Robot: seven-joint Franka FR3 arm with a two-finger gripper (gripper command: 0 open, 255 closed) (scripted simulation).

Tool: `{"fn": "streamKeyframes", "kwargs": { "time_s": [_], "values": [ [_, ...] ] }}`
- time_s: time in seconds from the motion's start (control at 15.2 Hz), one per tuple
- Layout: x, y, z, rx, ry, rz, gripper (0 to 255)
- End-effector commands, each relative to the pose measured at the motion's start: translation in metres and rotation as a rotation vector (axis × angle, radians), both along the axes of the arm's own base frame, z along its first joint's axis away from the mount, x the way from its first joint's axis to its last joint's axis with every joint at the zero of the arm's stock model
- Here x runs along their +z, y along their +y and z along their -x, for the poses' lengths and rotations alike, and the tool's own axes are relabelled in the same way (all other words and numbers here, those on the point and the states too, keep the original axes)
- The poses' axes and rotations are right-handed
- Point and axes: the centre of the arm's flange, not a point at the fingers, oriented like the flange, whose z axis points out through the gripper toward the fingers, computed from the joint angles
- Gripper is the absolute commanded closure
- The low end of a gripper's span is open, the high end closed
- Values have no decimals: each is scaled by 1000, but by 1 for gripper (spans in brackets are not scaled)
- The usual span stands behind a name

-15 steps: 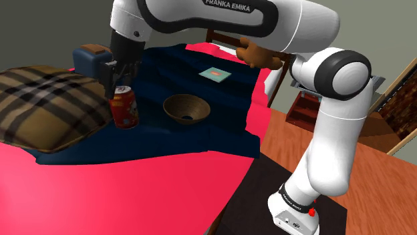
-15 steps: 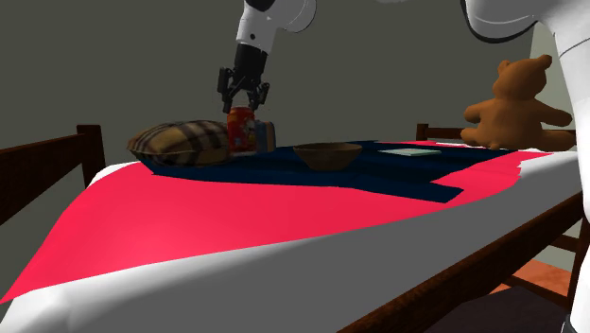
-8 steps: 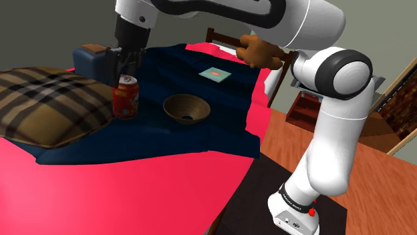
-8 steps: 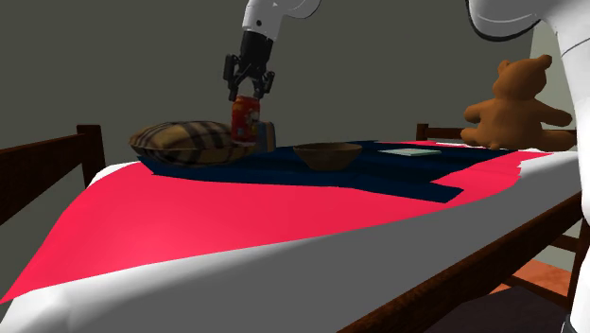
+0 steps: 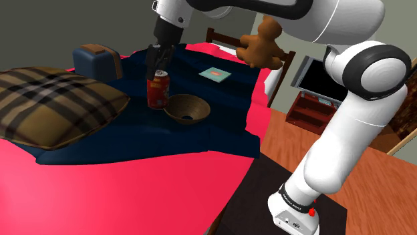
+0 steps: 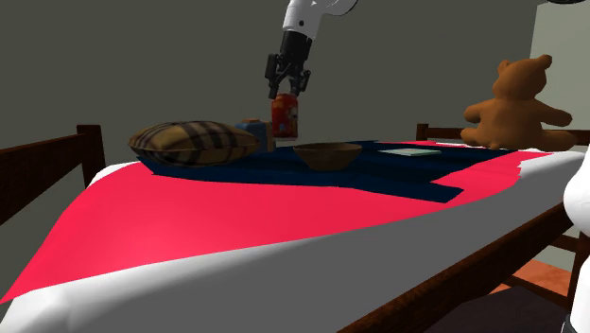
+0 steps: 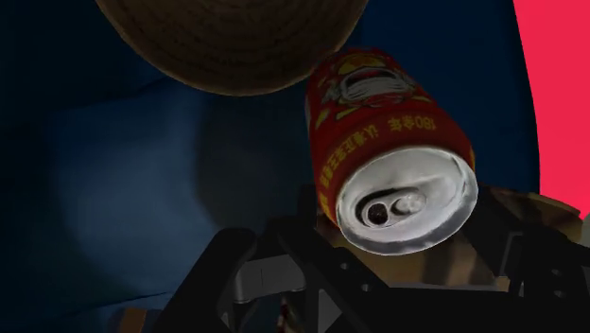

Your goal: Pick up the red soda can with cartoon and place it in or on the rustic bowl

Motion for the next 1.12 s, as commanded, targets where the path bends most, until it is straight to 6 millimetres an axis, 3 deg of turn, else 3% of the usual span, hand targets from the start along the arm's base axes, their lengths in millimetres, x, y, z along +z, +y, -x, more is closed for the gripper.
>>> {"fn": "streamKeyframes", "kwargs": {
  "time_s": [0.0,0.26,1.06],
  "values": [
    [0,-28,7,1,-1,-1,255],
    [3,-84,15,1,-1,-1,255],
    [-61,-84,15,1,-1,-1,255]
  ]
}}
